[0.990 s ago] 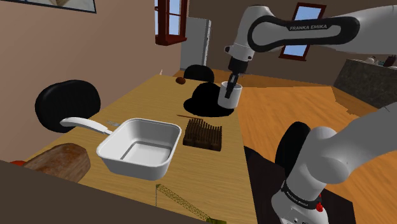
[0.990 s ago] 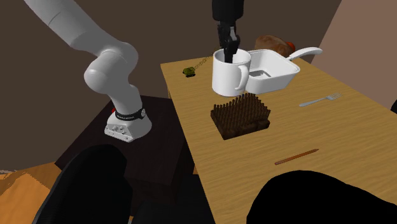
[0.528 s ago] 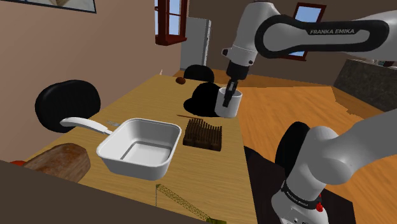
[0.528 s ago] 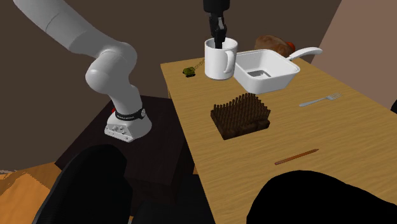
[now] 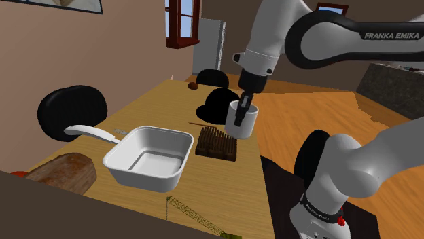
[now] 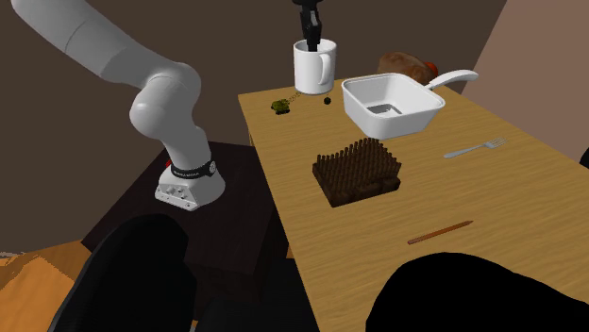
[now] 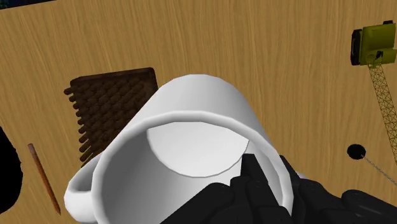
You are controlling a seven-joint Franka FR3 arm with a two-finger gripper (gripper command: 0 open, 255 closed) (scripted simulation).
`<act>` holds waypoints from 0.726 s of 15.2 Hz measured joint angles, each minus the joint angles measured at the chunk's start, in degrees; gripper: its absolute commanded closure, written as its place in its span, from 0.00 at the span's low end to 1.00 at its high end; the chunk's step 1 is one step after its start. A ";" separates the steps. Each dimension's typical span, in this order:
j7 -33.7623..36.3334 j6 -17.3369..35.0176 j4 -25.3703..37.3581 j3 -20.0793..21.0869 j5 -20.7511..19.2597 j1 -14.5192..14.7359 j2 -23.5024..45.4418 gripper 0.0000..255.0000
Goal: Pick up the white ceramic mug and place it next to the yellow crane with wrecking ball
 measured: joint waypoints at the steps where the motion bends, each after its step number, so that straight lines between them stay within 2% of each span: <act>1: 1.49 0.23 -0.03 1.35 0.72 0.52 0.09 1.00; 11: 15.69 -0.01 4.95 14.20 6.29 4.31 3.35 1.00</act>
